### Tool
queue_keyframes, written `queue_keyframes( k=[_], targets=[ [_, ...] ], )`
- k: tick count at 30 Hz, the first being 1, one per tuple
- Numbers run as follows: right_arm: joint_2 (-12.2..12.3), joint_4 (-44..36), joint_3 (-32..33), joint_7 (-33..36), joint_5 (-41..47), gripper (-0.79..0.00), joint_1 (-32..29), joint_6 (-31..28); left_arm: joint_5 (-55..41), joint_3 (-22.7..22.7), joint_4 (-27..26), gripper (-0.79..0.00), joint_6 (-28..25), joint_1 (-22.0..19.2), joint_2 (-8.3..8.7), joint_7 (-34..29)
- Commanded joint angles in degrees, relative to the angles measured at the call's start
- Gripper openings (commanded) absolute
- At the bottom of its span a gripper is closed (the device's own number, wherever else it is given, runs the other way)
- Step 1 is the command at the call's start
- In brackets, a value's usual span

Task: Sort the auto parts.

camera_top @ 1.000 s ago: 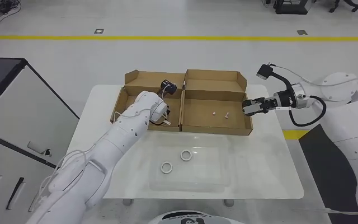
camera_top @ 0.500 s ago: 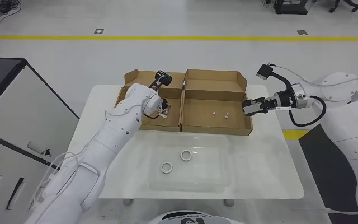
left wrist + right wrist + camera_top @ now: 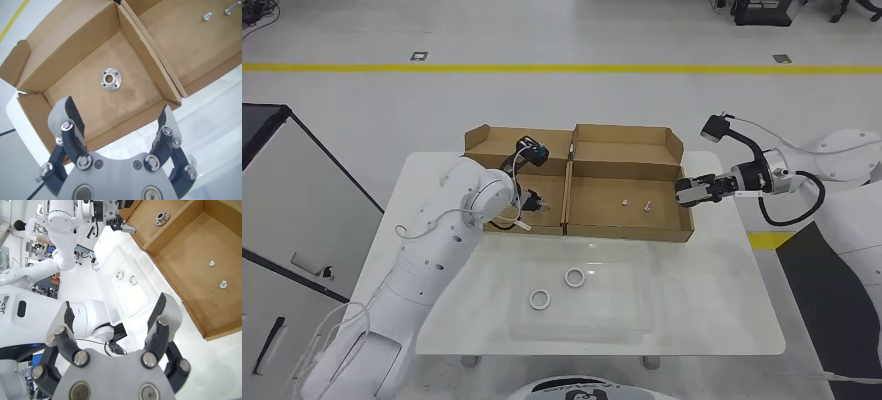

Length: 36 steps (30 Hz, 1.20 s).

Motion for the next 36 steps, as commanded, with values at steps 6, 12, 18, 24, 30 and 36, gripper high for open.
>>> queue_keyframes(
  k=[6,12,18,24,30,36],
  targets=[
    [0.0,0.0,0.0,0.0,0.0,0.000,0.0,0.0,-4.8,-0.4,-5.3,0.000,-1.5,1.9,0.34,-3.4],
    [0.0,0.0,0.0,0.0,0.0,0.000,0.0,0.0,-7.8,-0.2,-8.6,0.000,-4.0,2.6,0.66,-4.8],
    [0.0,0.0,0.0,0.0,0.0,0.000,0.0,0.0,-10.3,-0.7,-11.0,0.000,-5.0,3.2,1.14,-6.8],
    [0.0,0.0,0.0,0.0,0.0,0.000,0.0,0.0,-11.3,-0.7,-11.6,0.000,-4.4,3.5,1.32,-7.6],
    [0.0,0.0,0.0,0.0,0.0,0.000,0.0,0.0,-11.3,-0.7,-11.6,0.000,-4.4,3.5,1.32,-7.6],
    [0.0,0.0,0.0,0.0,0.0,0.000,0.0,0.0,-11.3,-0.7,-11.6,0.000,-4.4,3.5,1.32,-7.6]
  ],
)
